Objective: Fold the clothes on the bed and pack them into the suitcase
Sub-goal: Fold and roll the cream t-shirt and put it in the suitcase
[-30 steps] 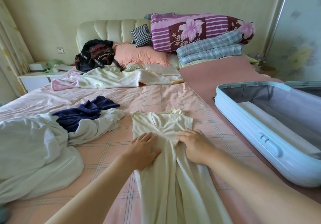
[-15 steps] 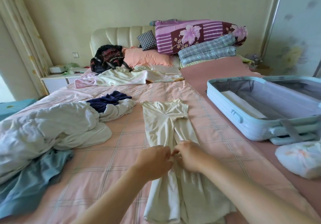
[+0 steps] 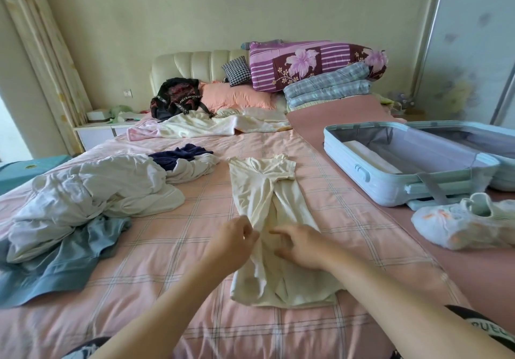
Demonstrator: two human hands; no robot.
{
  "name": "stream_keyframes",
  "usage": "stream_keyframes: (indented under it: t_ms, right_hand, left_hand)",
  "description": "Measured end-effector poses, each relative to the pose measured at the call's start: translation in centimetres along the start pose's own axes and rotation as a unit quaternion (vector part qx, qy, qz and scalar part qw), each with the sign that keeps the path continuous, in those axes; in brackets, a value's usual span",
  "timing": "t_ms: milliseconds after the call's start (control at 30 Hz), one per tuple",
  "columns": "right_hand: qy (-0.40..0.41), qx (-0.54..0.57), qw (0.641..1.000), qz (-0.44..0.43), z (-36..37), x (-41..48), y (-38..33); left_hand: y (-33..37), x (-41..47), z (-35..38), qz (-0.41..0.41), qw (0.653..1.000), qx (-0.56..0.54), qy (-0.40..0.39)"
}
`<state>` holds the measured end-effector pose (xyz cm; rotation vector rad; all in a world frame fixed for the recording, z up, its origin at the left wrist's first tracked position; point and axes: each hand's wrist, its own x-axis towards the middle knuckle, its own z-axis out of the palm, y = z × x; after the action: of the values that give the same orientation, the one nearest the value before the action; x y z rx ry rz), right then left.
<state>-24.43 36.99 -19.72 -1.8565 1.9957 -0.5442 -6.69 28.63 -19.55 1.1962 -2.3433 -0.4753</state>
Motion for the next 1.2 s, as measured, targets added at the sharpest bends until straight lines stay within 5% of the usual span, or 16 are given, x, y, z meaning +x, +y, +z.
stream_keyframes:
  t_ms: [133, 300, 433, 533, 600, 733, 900, 1000, 1100, 1200]
  right_hand:
    - [0.146, 0.237, 0.958, 0.063, -2.5, -0.1, 1.1]
    - [0.085, 0.277, 0.935, 0.207, -3.4, -0.6, 3.7]
    - [0.047, 0.125, 0.974, 0.183, -0.9, -0.8, 5.1]
    - [0.105, 0.137, 0.973, 0.153, -0.7, -0.7, 5.2]
    - [0.143, 0.145, 0.967, 0.153, -1.1, -0.8, 5.6]
    - [0.068, 0.037, 0.982, 0.170, -0.7, -2.9, 5.9]
    - [0.099, -0.188, 0.977, 0.000, -1.0, -4.3, 5.5]
    - [0.052, -0.199, 0.972, -0.116, -0.5, -5.0, 6.3]
    - [-0.072, -0.251, 0.962, -0.086, 0.6, -5.8, 6.6]
    - [-0.025, -0.179, 0.981, -0.069, 0.6, -5.9, 6.3]
  left_hand:
    - [3.8, 0.9, 0.0, -0.015, 0.955, -0.295, -0.036]
    - [7.0, -0.2, 2.6, 0.068, 0.909, -0.285, -0.296]
    - [6.0, 0.8, 2.8, 0.074, 0.954, -0.199, -0.212]
    - [3.9, 1.0, 2.7, 0.126, 0.984, -0.072, -0.107]
    - [2.5, 0.2, 2.6, 0.163, 0.972, 0.029, -0.169]
    - [0.6, -2.0, 2.9, 0.221, 0.922, 0.161, -0.273]
    - [-0.4, -3.6, 2.9, 0.278, 0.924, 0.131, -0.229]
    - [-0.3, -3.8, 2.6, 0.260, 0.939, 0.101, -0.200]
    - [0.0, -3.7, 1.7, 0.182, 0.963, 0.059, -0.190]
    - [0.7, -3.0, 0.1, 0.124, 0.968, 0.058, -0.212]
